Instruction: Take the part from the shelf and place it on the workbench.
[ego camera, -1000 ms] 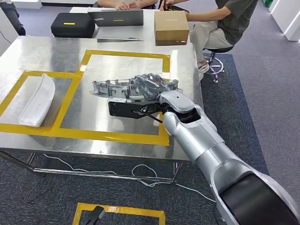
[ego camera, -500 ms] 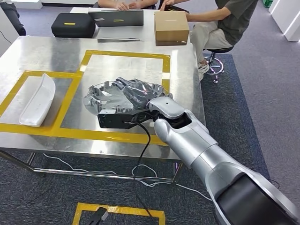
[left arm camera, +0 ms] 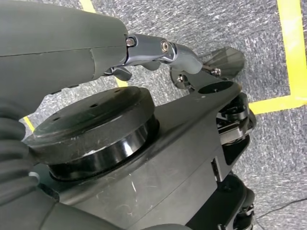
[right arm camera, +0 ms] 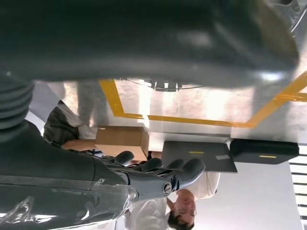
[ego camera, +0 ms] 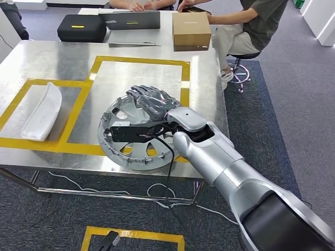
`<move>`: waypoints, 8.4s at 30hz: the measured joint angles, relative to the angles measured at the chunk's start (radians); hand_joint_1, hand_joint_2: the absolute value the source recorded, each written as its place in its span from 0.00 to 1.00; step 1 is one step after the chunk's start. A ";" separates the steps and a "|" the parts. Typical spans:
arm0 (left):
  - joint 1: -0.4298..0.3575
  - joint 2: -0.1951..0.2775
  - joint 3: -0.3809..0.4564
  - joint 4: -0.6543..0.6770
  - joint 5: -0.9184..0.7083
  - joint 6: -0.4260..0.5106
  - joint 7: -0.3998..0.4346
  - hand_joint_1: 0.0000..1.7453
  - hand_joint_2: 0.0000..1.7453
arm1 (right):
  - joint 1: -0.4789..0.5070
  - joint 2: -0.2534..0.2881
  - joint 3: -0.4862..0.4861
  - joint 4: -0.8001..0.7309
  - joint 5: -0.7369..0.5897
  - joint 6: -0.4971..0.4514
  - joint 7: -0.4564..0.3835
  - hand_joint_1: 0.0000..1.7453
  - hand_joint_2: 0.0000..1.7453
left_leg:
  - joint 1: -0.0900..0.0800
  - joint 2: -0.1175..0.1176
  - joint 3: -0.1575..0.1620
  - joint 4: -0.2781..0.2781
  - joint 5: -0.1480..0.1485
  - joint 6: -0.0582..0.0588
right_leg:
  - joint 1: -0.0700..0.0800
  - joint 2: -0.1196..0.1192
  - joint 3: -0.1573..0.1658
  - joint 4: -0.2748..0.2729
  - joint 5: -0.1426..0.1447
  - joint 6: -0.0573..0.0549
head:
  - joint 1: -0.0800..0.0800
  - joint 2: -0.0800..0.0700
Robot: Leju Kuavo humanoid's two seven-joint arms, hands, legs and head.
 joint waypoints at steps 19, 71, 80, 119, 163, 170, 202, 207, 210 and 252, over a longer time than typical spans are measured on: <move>0.003 0.001 0.017 0.000 0.058 0.030 -0.051 0.00 0.00 | -0.046 -0.086 -0.037 0.012 0.150 -0.015 0.047 0.00 0.00 | 0.000 -0.001 0.000 0.000 0.000 0.000 | 0.000 -0.001 -0.001 0.000 0.000 0.000 | 0.000 0.000; 0.014 -0.044 0.056 -0.016 0.034 0.128 0.096 0.00 0.00 | 1.055 -0.243 -1.932 -1.527 -0.543 -0.398 -0.267 0.00 0.00 | -0.002 -0.009 0.005 -0.001 -0.010 0.004 | -0.002 -0.009 0.004 -0.008 -0.010 0.003 | 0.000 0.000; 0.011 -0.053 0.063 -0.016 0.070 0.127 0.071 0.00 0.00 | 1.103 -0.094 -2.048 -1.344 -0.525 -0.479 -0.197 0.00 0.00 | -0.001 -0.009 0.008 -0.001 -0.011 0.003 | -0.002 -0.007 0.005 -0.008 -0.011 0.003 | 0.000 0.000; 0.002 -0.092 0.054 -0.032 0.006 0.129 0.044 0.00 0.00 | 1.118 -0.028 -2.003 -0.328 0.059 -0.167 0.101 0.00 0.00 | -0.015 -0.009 0.016 -0.004 -0.016 0.022 | -0.018 -0.007 0.019 -0.013 -0.014 0.021 | 0.000 0.000; -0.003 -0.073 -0.006 -0.039 -0.060 0.108 0.095 0.00 0.00 | 1.020 -0.049 -2.089 0.036 0.416 0.045 0.225 0.00 1.00 | -0.016 0.004 0.023 -0.030 0.018 0.018 | 0.009 -0.007 0.083 -0.016 -0.029 -0.009 | -0.021 0.000; -0.002 -0.074 -0.006 -0.039 -0.059 0.118 0.107 0.00 0.00 | 1.013 -0.039 -2.117 0.022 0.384 -0.022 0.225 0.00 1.00 | -0.009 0.003 -0.046 0.127 -0.130 -0.023 | 0.004 -0.013 0.023 -0.043 0.032 -0.043 | -0.032 0.000; -0.008 -0.082 -0.023 -0.039 -0.076 0.101 0.136 0.00 0.00 | 1.003 -0.030 -2.164 -0.039 0.360 -0.028 0.185 0.00 1.00 | -0.011 0.003 -0.080 0.210 -0.157 -0.029 | 0.008 -0.020 0.005 -0.043 0.049 -0.047 | -0.041 0.000; -0.005 -0.082 -0.021 -0.039 -0.067 0.098 0.145 0.00 0.00 | 1.003 -0.030 -2.166 -0.043 0.354 -0.042 0.180 0.00 1.00 | -0.002 0.002 0.079 0.108 -0.074 -0.038 | 0.006 -0.019 -0.082 -0.021 0.106 -0.030 | -0.043 0.000; -0.004 -0.084 -0.021 -0.039 -0.064 0.097 0.146 0.00 0.00 | 1.003 -0.030 -2.166 -0.054 0.355 -0.048 0.181 0.00 1.00 | -0.002 -0.003 0.170 -0.035 -0.109 -0.017 | 0.010 -0.018 -0.110 -0.002 0.131 -0.014 | -0.047 0.000; -0.011 -0.093 -0.019 -0.040 -0.061 0.096 0.146 0.00 0.00 | 1.009 -0.021 -2.170 -0.096 0.356 -0.055 0.159 0.00 1.00 | -0.016 0.002 0.041 -0.035 0.002 0.030 | 0.009 -0.016 -0.055 0.167 0.000 -0.010 | -0.038 0.000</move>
